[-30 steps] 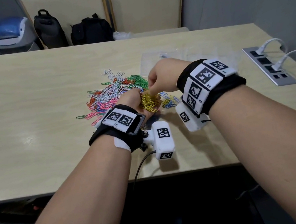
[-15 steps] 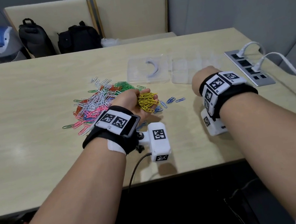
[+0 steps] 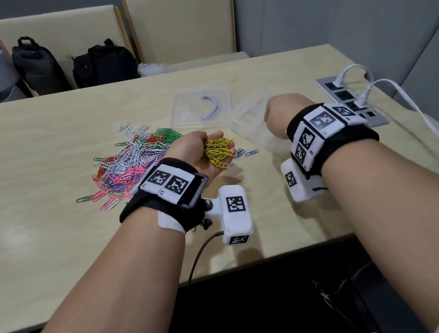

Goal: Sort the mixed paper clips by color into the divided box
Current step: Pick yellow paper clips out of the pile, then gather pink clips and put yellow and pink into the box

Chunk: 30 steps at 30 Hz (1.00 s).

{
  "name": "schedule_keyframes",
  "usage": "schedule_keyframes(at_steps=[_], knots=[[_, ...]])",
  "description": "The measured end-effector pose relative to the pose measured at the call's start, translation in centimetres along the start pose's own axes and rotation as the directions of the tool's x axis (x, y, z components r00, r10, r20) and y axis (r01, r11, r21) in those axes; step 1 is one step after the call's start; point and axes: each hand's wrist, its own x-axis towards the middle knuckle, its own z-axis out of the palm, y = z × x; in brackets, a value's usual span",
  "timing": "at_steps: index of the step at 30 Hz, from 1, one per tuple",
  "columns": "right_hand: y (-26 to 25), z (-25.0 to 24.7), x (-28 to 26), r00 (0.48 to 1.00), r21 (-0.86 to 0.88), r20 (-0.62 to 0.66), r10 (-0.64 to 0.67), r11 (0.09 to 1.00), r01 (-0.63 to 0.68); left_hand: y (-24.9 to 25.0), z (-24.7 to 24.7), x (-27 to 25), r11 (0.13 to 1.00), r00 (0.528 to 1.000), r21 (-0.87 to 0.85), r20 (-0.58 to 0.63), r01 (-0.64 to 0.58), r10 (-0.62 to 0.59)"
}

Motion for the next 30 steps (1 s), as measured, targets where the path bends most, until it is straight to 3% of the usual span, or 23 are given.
schedule_keyframes(at_steps=[2, 9, 14, 20, 23, 26, 30], knots=[[0.6, -0.6, -0.7, 0.999, 0.054, -0.005, 0.035, 0.998, -0.035, -0.2, 0.4, 0.0, 1.0, 1.0, 0.018, 0.001, -0.004, 0.004], [2.8, 0.3, -1.8, 0.982, -0.108, 0.175, 0.07, 0.993, -0.052, -0.8, 1.7, 0.3, 0.999, 1.0, 0.026, 0.02, -0.019, 0.019], [2.3, -0.1, -4.0, 0.971, 0.132, 0.216, -0.098, 0.989, 0.07, -1.2, 3.0, 0.7, 0.997, 0.997, 0.024, 0.023, -0.068, 0.068], [2.4, 0.3, -5.0, 0.949, 0.292, 0.265, -0.171, 0.952, 0.09, -2.2, 4.5, 1.7, 0.969, 0.972, 0.099, -0.037, -0.227, 0.232], [2.5, 0.1, -5.4, 0.951, 0.338, 0.249, -0.184, 0.937, 0.093, -3.0, 5.0, 2.2, 0.897, 0.934, 0.284, -0.011, -0.339, 0.356], [2.7, 0.1, -5.5, 0.955, 0.335, 0.231, -0.185, 0.937, 0.1, -3.8, 4.9, 2.6, 0.746, 0.87, 0.479, 0.083, -0.462, 0.485], [2.8, 0.2, -5.4, 0.959, 0.34, 0.216, -0.184, 0.935, 0.102, -4.0, 4.8, 2.3, 0.663, 0.84, 0.54, 0.18, -0.519, 0.512]])
